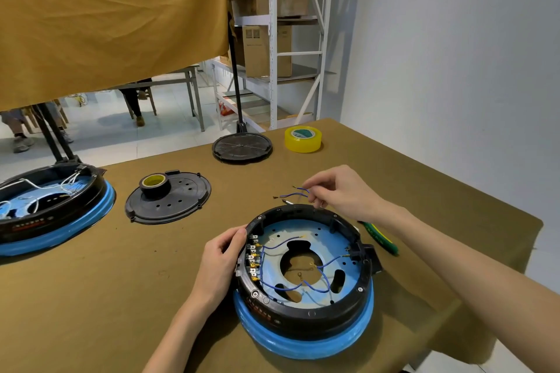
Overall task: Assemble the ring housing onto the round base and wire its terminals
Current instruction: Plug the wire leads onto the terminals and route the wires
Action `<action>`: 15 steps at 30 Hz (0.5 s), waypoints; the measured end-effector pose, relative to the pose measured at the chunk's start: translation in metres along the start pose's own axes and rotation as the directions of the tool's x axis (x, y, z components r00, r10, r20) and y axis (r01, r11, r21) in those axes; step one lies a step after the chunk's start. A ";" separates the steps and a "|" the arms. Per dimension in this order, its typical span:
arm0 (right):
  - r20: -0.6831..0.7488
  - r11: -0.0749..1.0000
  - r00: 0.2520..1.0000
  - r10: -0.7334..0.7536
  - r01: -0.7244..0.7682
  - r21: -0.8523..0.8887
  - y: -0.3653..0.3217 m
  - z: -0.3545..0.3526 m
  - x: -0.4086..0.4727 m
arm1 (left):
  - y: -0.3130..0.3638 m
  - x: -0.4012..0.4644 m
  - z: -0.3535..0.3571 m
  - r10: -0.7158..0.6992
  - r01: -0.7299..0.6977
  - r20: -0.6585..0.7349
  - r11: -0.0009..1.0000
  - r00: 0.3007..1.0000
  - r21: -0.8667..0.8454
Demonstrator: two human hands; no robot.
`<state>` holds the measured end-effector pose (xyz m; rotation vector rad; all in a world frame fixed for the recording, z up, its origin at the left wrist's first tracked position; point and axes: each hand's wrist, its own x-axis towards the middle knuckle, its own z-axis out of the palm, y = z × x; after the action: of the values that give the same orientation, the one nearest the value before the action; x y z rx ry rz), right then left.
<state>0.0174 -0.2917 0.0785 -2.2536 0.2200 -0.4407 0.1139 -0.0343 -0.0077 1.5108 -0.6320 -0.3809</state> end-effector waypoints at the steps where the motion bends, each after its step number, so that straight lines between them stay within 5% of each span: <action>1: 0.007 0.998 1.000 0.003 -0.003 0.067 -0.005 0.000 -0.004 | 0.000 0.000 0.000 0.001 -0.001 0.000 1.000 1.000 0.004; 15: 0.020 0.758 0.993 0.114 -0.100 0.644 -0.027 -0.011 -0.024 | 0.001 -0.001 0.001 0.023 -0.023 -0.003 1.000 1.000 -0.017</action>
<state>-0.0081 -0.2746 0.0994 -1.5432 0.1712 -0.4006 0.1121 -0.0340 -0.0068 1.4866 -0.6423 -0.3659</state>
